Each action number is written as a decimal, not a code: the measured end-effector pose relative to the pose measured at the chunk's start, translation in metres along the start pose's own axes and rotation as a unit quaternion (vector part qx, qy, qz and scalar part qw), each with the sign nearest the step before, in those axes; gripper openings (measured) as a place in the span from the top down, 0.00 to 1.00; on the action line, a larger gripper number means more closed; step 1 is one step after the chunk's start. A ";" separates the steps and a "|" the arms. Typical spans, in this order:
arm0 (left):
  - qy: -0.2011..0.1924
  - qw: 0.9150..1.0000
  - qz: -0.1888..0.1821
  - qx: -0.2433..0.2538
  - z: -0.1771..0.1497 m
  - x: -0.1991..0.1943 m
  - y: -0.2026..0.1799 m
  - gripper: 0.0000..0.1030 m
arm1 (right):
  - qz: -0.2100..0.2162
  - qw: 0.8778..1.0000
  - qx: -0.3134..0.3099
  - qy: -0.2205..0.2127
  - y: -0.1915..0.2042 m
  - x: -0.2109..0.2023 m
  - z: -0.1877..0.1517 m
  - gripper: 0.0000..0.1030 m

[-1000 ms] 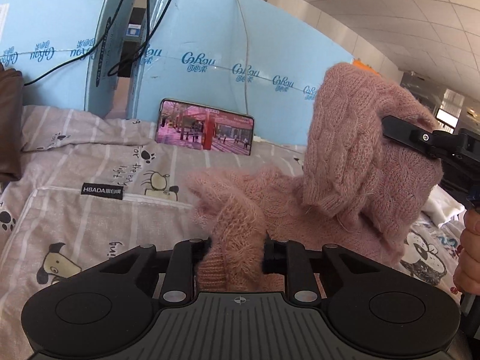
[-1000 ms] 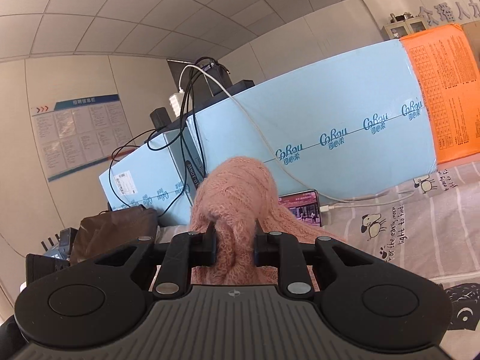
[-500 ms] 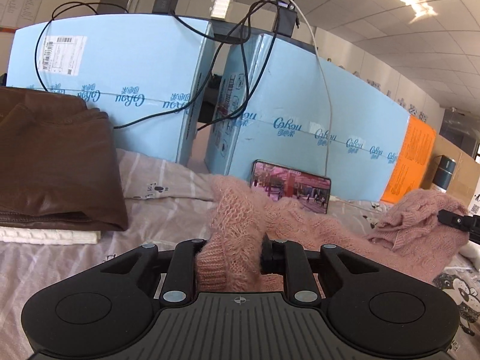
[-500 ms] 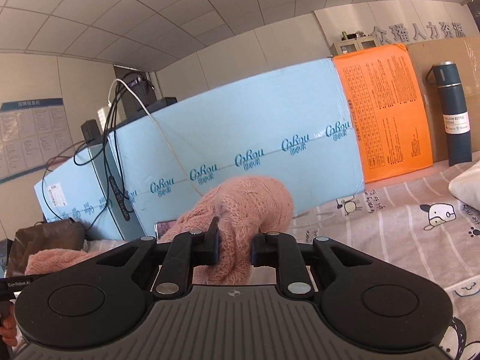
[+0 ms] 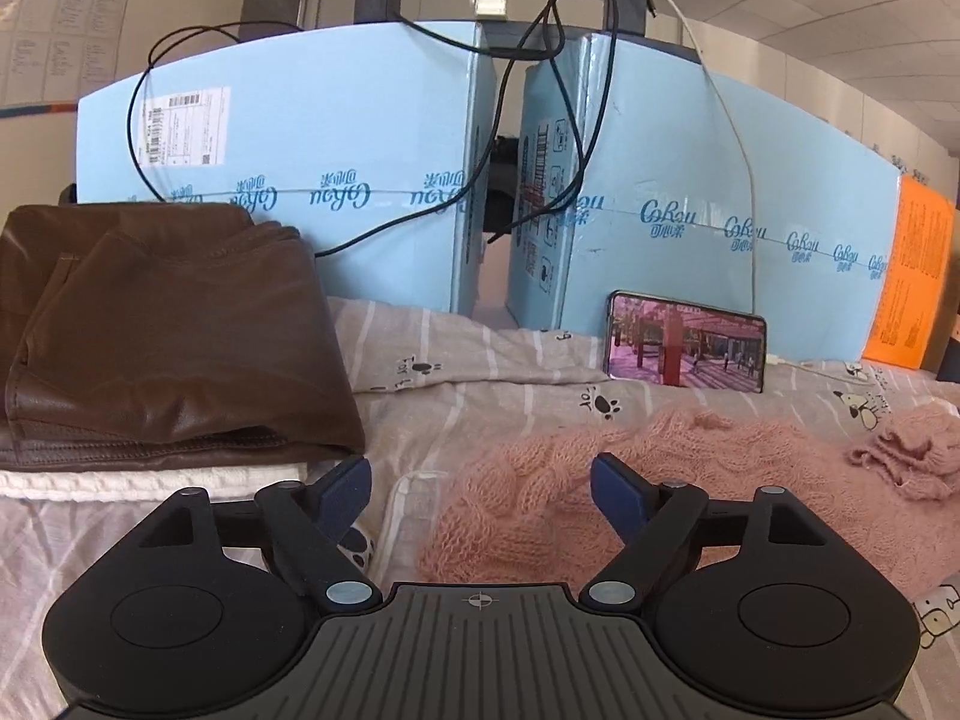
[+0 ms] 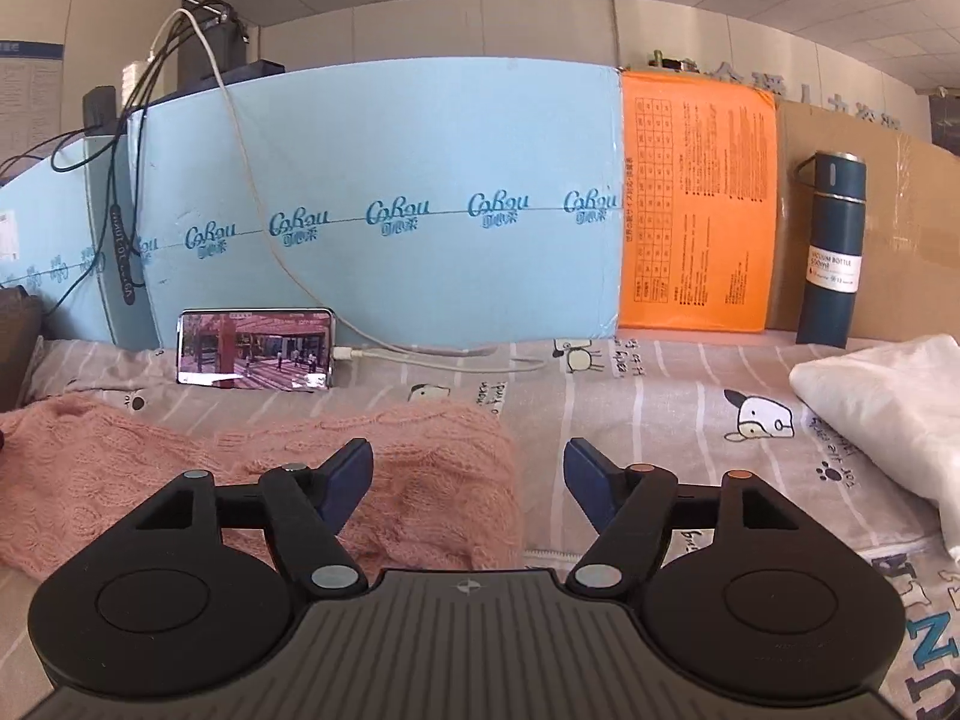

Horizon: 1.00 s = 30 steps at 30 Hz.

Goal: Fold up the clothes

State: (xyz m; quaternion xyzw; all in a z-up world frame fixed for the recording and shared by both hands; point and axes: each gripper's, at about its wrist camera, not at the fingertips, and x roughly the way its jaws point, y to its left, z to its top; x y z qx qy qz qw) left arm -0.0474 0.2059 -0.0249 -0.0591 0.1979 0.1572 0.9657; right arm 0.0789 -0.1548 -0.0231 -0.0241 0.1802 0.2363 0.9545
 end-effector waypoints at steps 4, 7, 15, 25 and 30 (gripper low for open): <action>-0.018 0.994 -0.068 0.086 0.010 -0.002 -0.020 0.10 | 0.070 0.995 -0.065 0.001 0.023 0.002 0.008 0.21; 0.009 0.986 -0.099 0.136 0.012 0.008 -0.030 0.09 | 0.113 0.988 -0.099 0.020 0.039 0.013 0.010 0.20; 0.092 0.991 -0.082 0.041 -0.006 0.040 -0.004 0.09 | 0.129 0.984 -0.086 0.083 0.038 0.052 -0.004 0.20; 0.101 0.987 -0.123 0.024 -0.012 0.043 -0.009 0.49 | 0.093 0.995 -0.026 0.034 0.006 0.046 0.004 0.85; 0.072 0.990 -0.122 0.021 -0.008 0.036 -0.009 0.78 | 0.034 0.997 0.061 -0.045 -0.037 0.022 0.017 0.86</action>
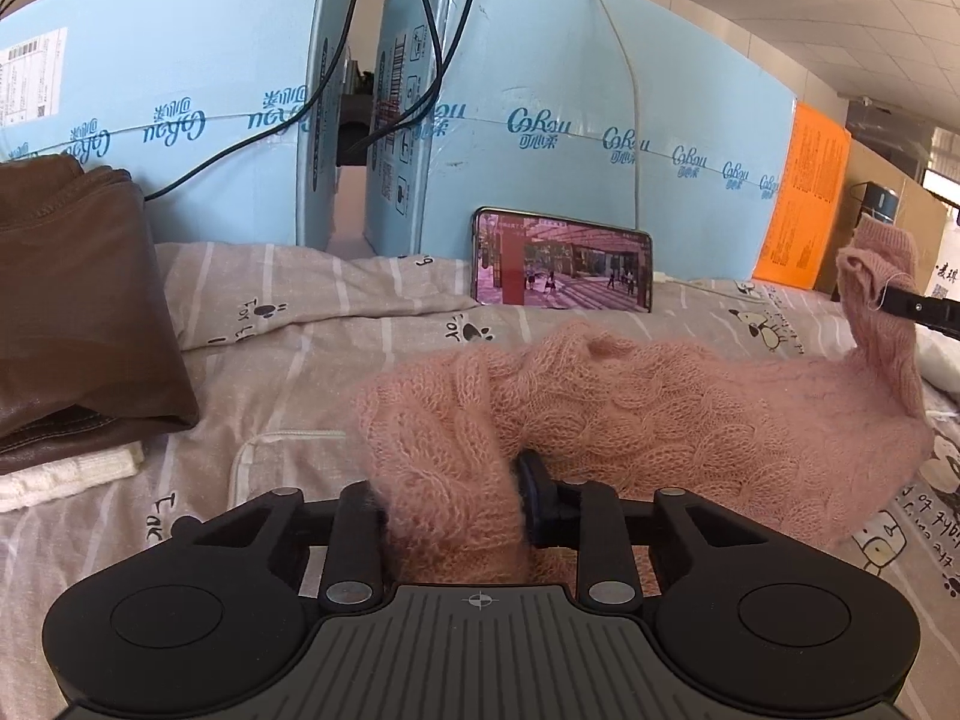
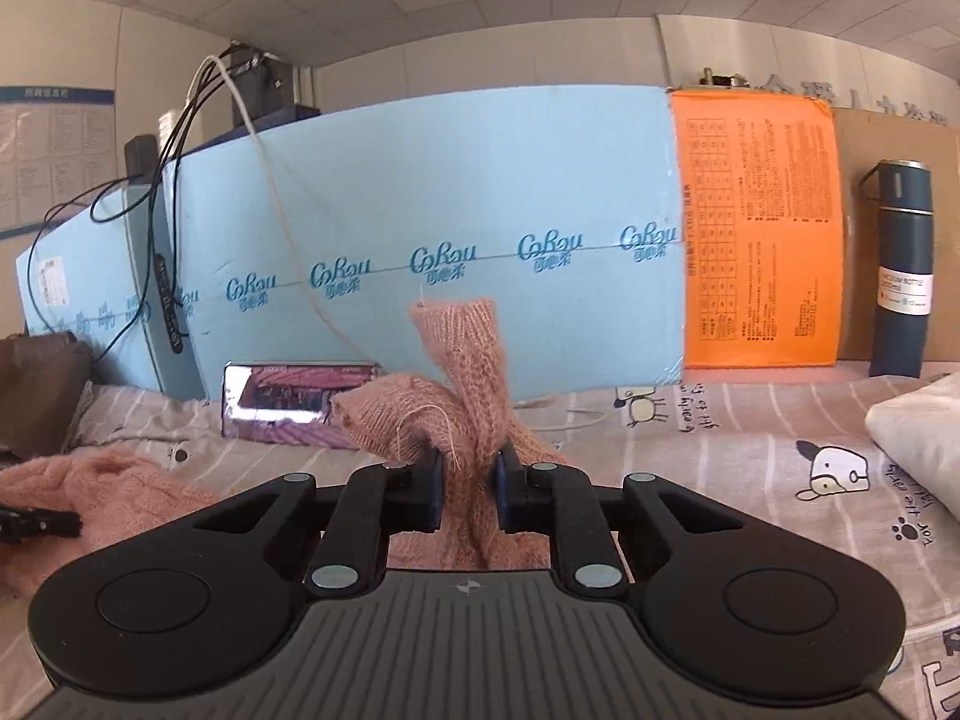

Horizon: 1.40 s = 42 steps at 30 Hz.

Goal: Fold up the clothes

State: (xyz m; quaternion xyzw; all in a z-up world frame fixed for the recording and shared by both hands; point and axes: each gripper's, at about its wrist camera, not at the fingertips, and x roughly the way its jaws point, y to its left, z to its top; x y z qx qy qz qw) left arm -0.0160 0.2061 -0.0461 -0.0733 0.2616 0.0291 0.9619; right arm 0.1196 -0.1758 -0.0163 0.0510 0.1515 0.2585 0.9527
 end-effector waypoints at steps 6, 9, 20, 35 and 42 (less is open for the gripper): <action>-0.038 0.999 0.029 -0.011 0.010 -0.015 0.008 0.82 | -0.054 0.988 0.135 -0.052 -0.060 -0.021 0.011 0.87; -0.024 0.999 0.042 -0.008 0.011 -0.012 0.012 0.81 | -0.054 0.983 0.174 -0.035 -0.077 -0.024 0.006 0.87; -0.024 0.991 0.106 0.080 0.021 -0.011 0.000 0.18 | -0.235 0.954 0.172 0.064 -0.096 -0.005 -0.019 0.60; 0.045 0.973 -0.088 0.208 0.032 0.034 -0.027 0.58 | -0.132 0.981 0.139 -0.018 -0.078 -0.021 -0.011 0.27; -0.063 0.955 -0.078 0.278 0.010 -0.014 -0.044 0.82 | -0.069 0.996 0.050 -0.021 -0.050 -0.017 -0.015 0.22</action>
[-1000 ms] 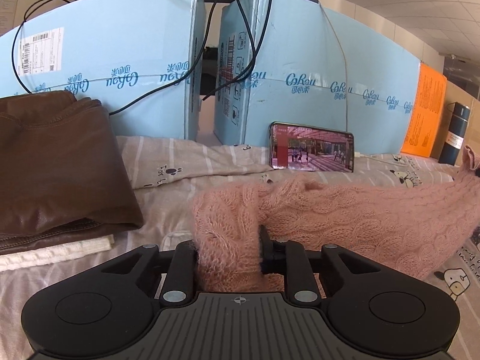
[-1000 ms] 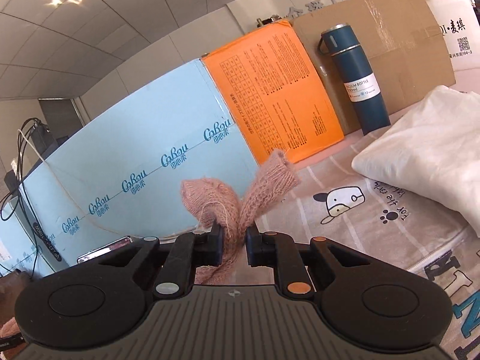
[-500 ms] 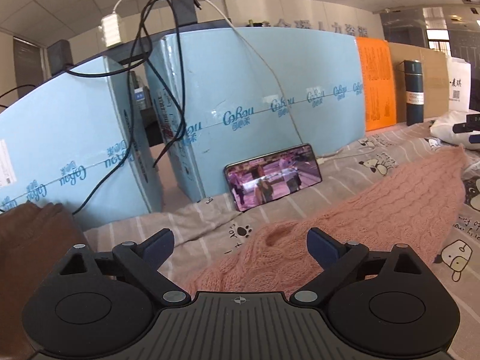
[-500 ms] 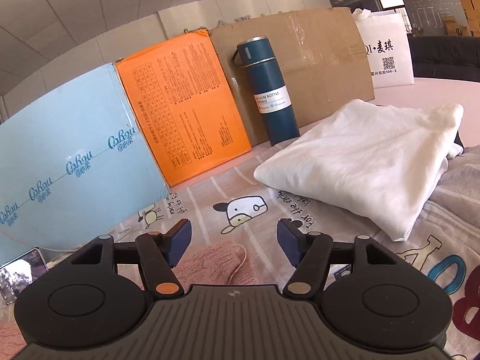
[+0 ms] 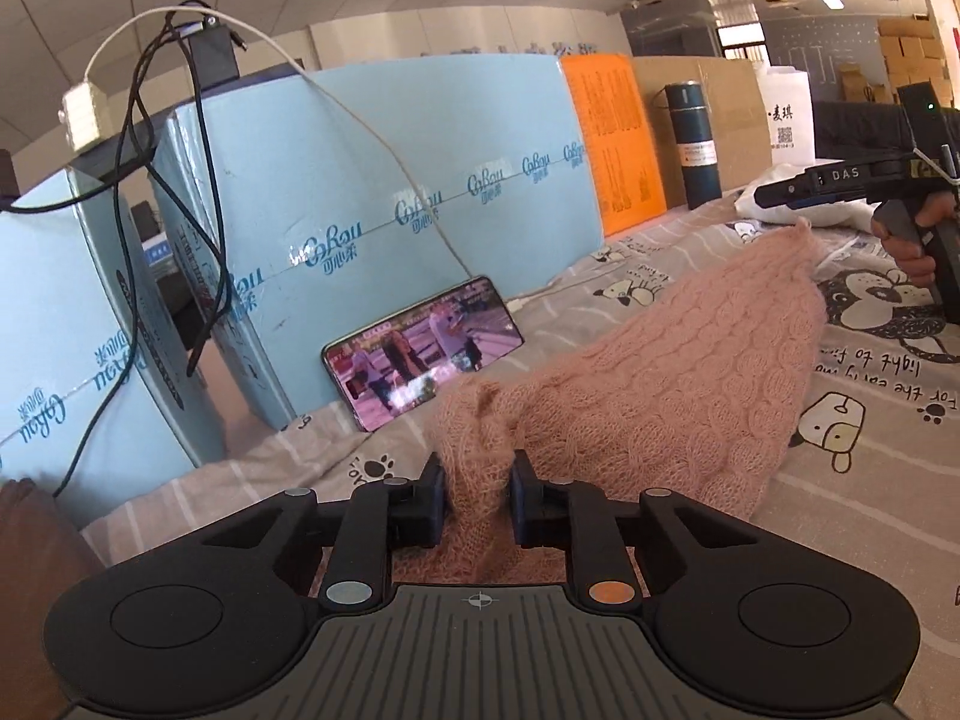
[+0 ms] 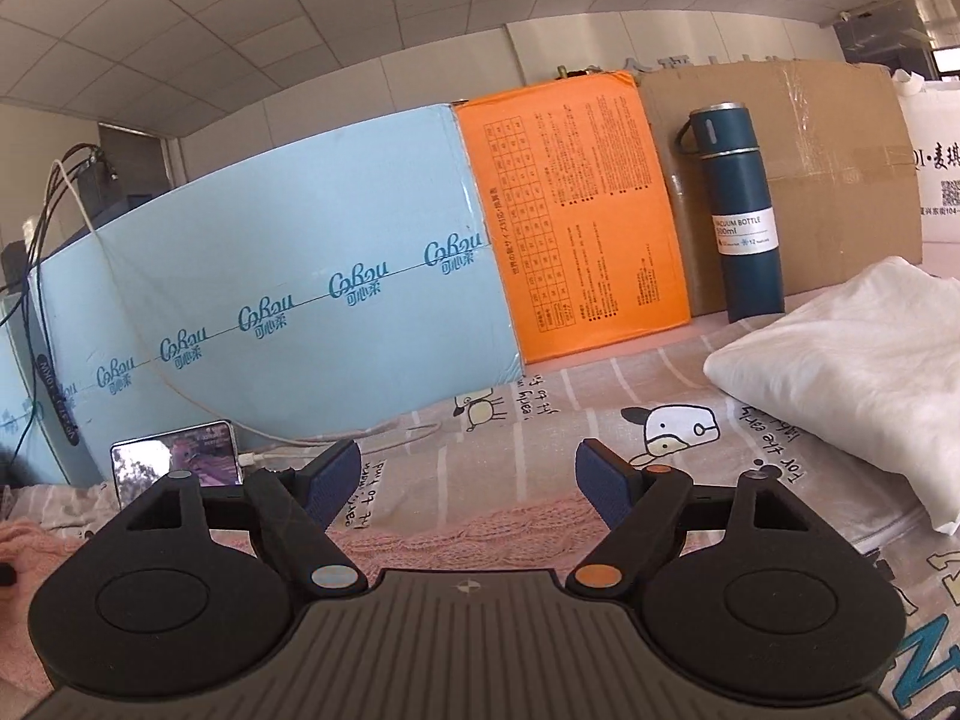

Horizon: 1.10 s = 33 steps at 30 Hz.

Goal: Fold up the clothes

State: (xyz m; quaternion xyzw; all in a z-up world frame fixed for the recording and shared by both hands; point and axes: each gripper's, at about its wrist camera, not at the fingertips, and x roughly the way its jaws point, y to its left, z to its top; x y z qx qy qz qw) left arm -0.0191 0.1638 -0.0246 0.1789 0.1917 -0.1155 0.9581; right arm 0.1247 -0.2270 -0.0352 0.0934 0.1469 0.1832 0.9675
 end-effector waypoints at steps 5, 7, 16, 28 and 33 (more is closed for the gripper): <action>-0.066 0.997 -0.003 0.030 -0.002 -0.038 -0.021 0.81 | 0.120 0.989 -0.087 0.020 0.034 -0.001 -0.005 0.17; -0.082 0.996 -0.016 0.034 -0.005 -0.048 -0.025 0.81 | 0.173 0.977 -0.120 0.044 0.052 0.001 -0.002 0.17; -0.085 0.992 -0.058 0.066 -0.012 -0.072 -0.049 0.81 | 0.333 0.855 -0.388 0.084 0.146 0.002 -0.005 0.17; -0.082 0.993 -0.058 0.060 -0.017 -0.080 -0.044 0.81 | 0.369 0.843 -0.371 0.126 0.138 -0.024 -0.001 0.90; -0.075 0.992 -0.092 0.049 -0.019 -0.098 -0.044 0.81 | 0.369 0.854 -0.349 0.109 0.129 -0.067 0.001 0.90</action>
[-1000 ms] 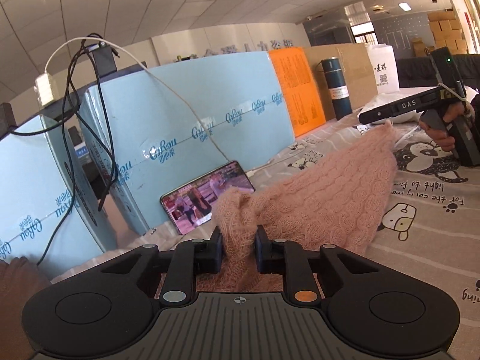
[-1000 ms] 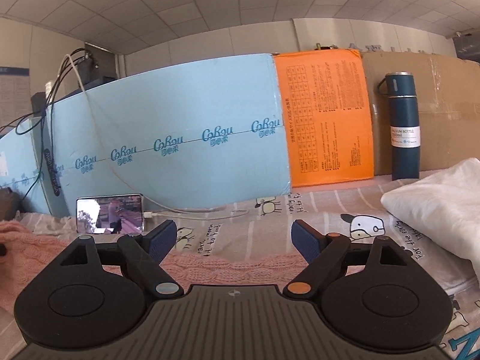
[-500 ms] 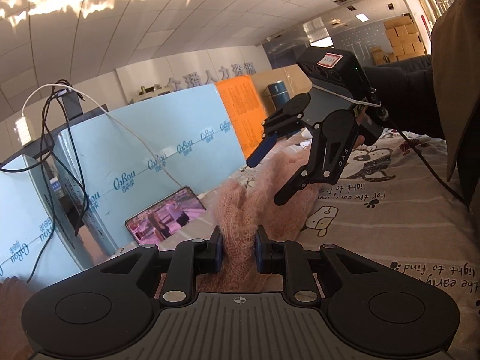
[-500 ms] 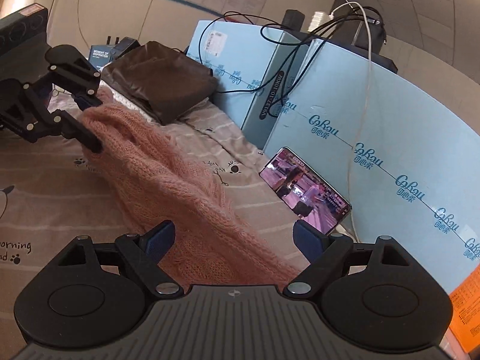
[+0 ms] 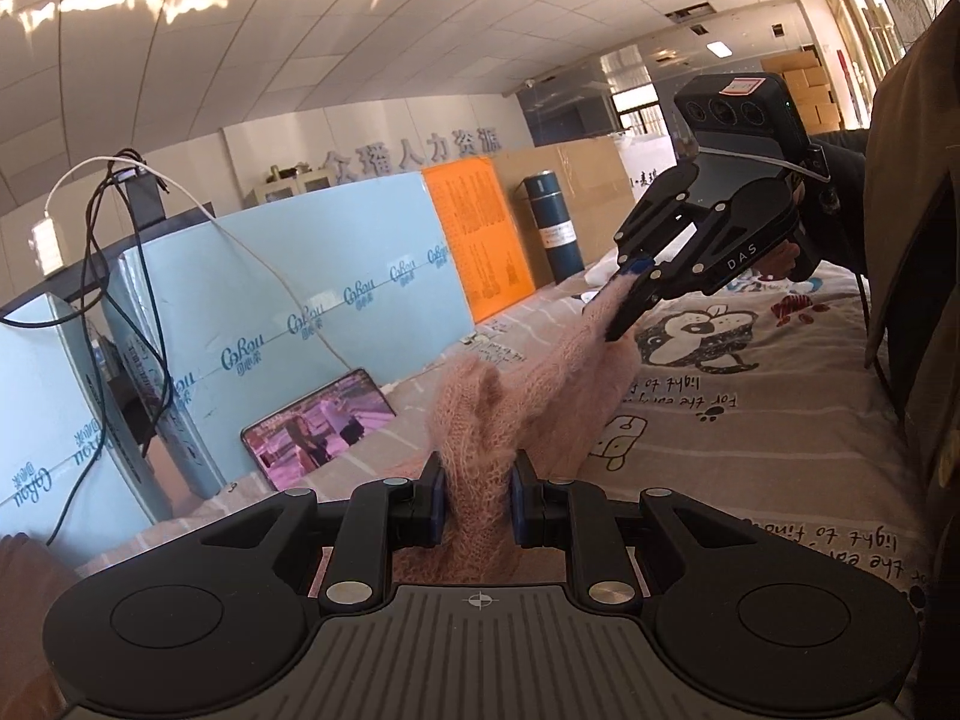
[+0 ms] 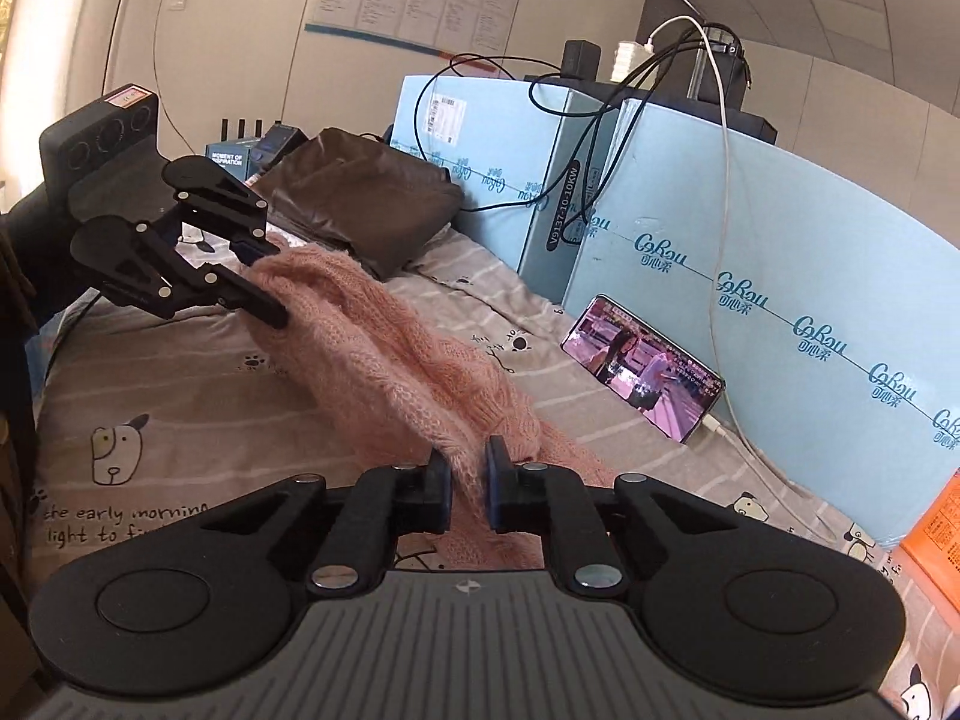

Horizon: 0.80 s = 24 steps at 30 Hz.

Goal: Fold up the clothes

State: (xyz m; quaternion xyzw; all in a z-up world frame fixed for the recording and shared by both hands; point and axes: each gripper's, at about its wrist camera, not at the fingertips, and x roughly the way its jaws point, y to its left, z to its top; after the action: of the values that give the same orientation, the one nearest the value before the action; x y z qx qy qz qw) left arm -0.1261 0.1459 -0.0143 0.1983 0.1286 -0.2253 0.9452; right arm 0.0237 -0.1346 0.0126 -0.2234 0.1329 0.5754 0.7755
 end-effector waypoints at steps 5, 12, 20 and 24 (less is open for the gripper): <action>0.060 0.998 -0.026 -0.002 -0.008 -0.007 -0.013 0.81 | 0.007 1.000 0.026 0.016 0.030 -0.016 -0.012 0.90; 0.130 0.989 -0.062 -0.044 -0.030 -0.008 -0.028 0.77 | 0.042 0.992 0.108 0.056 0.043 -0.011 -0.041 0.89; 0.058 0.992 -0.044 -0.101 -0.025 -0.034 -0.007 0.38 | -0.007 0.986 0.168 -0.016 0.018 -0.040 -0.046 0.30; -0.004 0.975 0.102 -0.198 -0.023 -0.035 0.038 0.35 | -0.121 0.953 0.274 -0.046 -0.034 -0.056 -0.061 0.27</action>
State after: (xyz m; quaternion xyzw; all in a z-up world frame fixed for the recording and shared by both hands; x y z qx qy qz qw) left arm -0.1413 0.2004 -0.0112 0.0186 0.1457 -0.0983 0.9843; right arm 0.0422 -0.2200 -0.0071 0.0101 0.2217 0.4288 0.8757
